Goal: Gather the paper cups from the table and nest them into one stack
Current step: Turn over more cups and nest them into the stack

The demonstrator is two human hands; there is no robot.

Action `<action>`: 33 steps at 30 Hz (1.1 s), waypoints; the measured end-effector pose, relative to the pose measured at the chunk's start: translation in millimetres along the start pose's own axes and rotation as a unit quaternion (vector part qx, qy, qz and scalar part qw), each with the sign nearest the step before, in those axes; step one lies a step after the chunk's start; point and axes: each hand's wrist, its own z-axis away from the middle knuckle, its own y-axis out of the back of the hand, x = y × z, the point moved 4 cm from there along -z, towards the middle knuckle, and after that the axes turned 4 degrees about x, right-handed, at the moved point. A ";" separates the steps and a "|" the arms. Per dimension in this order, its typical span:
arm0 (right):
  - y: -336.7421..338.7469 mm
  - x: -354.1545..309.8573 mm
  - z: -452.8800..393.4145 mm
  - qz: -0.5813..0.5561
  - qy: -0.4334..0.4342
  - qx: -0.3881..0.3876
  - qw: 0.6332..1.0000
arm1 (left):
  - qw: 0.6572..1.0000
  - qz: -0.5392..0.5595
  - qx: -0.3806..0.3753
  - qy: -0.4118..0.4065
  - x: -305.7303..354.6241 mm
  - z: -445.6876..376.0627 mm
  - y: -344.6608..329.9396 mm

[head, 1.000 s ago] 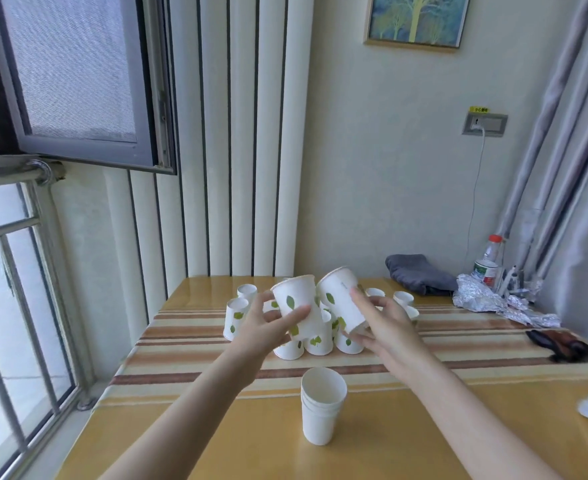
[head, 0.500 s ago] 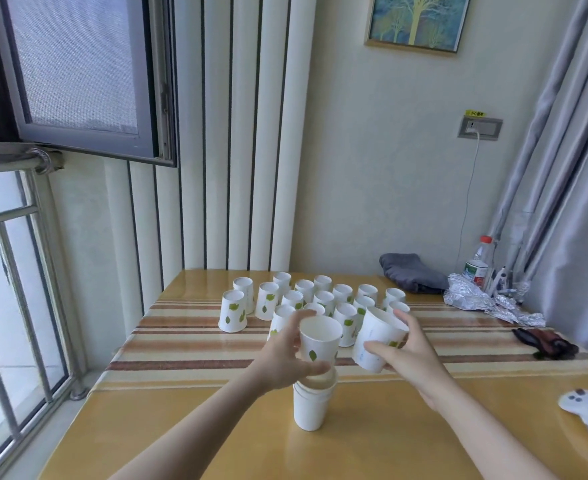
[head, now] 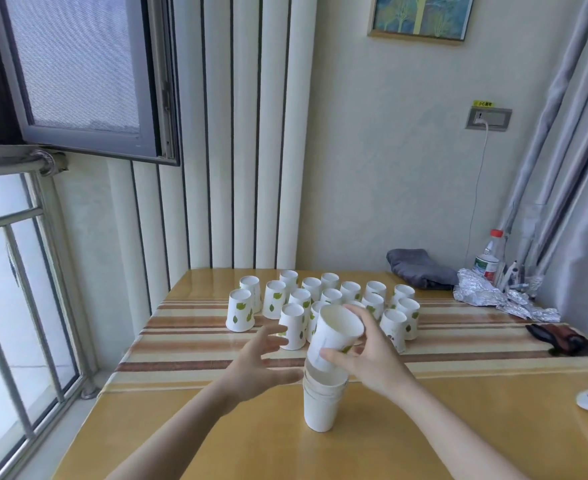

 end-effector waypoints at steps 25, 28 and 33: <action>29.0 73.6 -135.8 0.370 -0.034 -0.030 0.928 | 0.839 -0.540 0.042 0.056 -35.2 -178.0 61.4; 21.7 80.6 -157.3 0.470 -0.028 -0.070 0.879 | 0.837 -0.544 0.047 0.039 -41.7 -180.0 58.8; 7.7 93.0 -167.5 0.533 -0.042 -0.083 0.841 | 0.830 -0.553 0.073 0.018 -43.3 -169.8 66.1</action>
